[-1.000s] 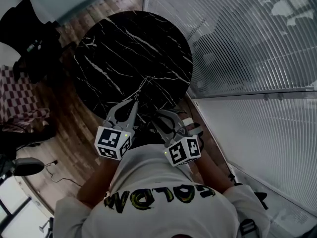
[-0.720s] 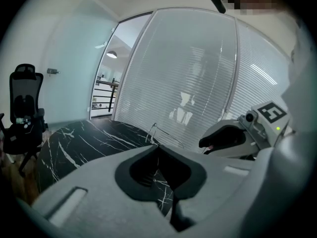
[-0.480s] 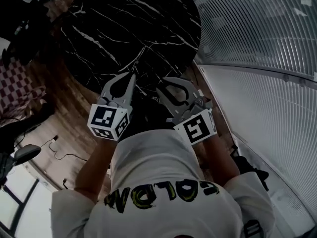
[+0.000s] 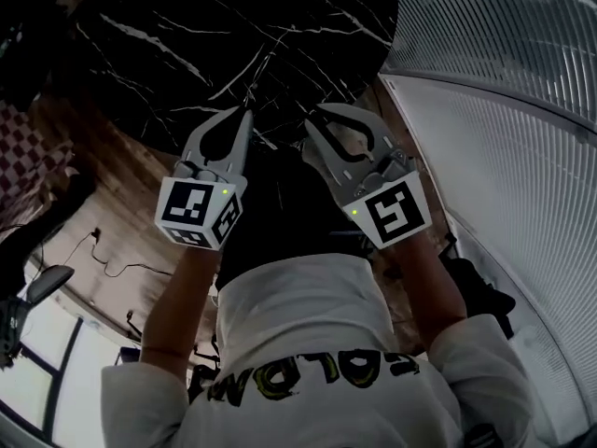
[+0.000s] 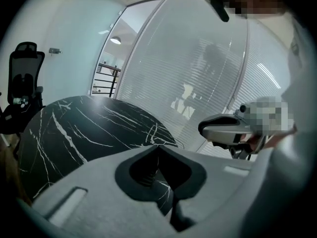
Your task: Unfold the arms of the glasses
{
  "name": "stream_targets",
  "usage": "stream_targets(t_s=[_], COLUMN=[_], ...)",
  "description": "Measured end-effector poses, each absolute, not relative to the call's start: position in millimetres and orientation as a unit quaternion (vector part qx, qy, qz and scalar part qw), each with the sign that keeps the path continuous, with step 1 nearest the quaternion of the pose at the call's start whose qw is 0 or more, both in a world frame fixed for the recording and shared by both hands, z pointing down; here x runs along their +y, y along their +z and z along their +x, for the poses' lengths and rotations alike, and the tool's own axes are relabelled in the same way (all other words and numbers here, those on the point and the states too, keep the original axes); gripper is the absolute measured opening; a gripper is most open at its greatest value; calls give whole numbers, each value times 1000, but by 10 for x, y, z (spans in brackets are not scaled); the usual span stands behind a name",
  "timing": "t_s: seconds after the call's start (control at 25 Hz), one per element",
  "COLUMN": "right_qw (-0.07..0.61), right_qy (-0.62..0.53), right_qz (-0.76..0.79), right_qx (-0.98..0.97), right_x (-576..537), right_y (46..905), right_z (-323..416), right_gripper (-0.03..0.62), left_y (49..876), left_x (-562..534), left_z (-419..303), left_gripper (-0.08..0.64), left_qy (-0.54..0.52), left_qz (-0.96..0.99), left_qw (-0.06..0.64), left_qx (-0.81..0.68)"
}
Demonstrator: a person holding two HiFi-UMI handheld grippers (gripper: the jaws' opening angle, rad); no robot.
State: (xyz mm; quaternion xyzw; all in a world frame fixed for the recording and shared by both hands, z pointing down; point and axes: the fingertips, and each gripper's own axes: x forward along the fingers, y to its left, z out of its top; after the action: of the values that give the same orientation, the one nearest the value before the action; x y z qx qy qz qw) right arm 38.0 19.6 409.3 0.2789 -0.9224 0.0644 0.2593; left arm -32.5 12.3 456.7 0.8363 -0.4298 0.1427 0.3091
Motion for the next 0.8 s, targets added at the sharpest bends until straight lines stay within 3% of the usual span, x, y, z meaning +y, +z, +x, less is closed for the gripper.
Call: stream_targets(t_s=[0.4,0.8], right_qw=[205,213], right_qy=[124,146], right_qz=[332,335], right_qx=[-913,-906], right_x=[180,310], right_y=[4609,4949], right_z=[415,409], right_gripper=[31,25], left_y=[5337,5868], left_x=[113,38], left_z=[-363,-452], left_gripper=[5,5], left_qy=[143,146], left_qz=[824,814], left_qw=[333,345], left_qx=[-436,-445])
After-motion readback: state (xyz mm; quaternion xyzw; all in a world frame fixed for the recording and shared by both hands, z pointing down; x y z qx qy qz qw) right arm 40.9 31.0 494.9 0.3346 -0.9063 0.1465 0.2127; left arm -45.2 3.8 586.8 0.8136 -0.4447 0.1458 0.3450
